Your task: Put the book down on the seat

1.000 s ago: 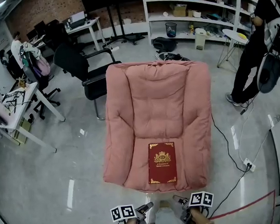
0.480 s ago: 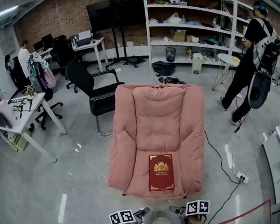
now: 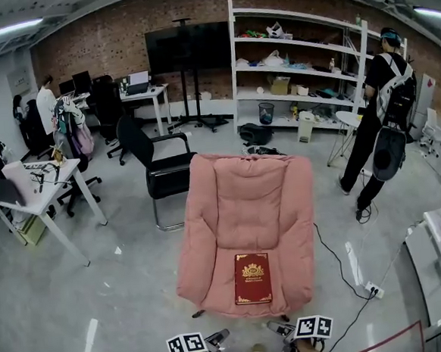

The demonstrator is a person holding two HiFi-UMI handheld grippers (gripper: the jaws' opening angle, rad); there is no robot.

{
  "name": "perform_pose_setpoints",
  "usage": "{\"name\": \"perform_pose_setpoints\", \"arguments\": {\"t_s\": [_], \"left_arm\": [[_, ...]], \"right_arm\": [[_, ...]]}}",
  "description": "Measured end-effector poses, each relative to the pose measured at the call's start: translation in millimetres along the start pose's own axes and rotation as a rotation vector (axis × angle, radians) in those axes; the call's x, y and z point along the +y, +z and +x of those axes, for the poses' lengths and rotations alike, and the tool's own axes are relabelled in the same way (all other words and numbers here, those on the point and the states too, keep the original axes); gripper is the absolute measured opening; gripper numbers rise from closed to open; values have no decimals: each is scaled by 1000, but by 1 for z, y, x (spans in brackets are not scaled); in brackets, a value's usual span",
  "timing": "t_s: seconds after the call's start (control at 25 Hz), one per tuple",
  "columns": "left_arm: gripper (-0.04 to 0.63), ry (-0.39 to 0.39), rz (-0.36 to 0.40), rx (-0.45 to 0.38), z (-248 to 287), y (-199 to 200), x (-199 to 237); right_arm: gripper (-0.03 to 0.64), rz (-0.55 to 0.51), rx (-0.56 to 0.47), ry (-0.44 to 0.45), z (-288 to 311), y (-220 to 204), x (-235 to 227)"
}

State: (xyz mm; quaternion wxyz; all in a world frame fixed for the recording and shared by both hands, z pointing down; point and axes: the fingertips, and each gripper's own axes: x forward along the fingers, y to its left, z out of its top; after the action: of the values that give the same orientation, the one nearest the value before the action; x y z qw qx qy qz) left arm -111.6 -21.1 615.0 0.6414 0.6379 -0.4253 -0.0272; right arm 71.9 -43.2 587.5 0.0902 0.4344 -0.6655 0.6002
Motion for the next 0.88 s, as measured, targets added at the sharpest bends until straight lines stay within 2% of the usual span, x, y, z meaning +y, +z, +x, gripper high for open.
{"name": "perform_pose_setpoints", "arguments": {"t_s": [0.16,0.28,0.48,0.52,0.6,0.88], "left_arm": [[188,-4,18,-55,-20,-2,-6],[129,25,58,-136,-35,4,-8],[127,-47,66,-188,-48,2,-30],[126,-60,70,-199,-50,2,-35],[118,-83,88,-220,-56,1,-47],[115,-154,139,-252,-75,-22,-89]], "right_arm": [[394,-33,-32,64,-15,-5,28],[391,-75,-40,92,-22,-10,43],[375,-115,-49,100,-40,-17,53],[356,-129,-57,95,-44,-17,52],[274,-164,-73,83,-54,-18,52],[267,-210,-55,134,-83,-34,60]]}}
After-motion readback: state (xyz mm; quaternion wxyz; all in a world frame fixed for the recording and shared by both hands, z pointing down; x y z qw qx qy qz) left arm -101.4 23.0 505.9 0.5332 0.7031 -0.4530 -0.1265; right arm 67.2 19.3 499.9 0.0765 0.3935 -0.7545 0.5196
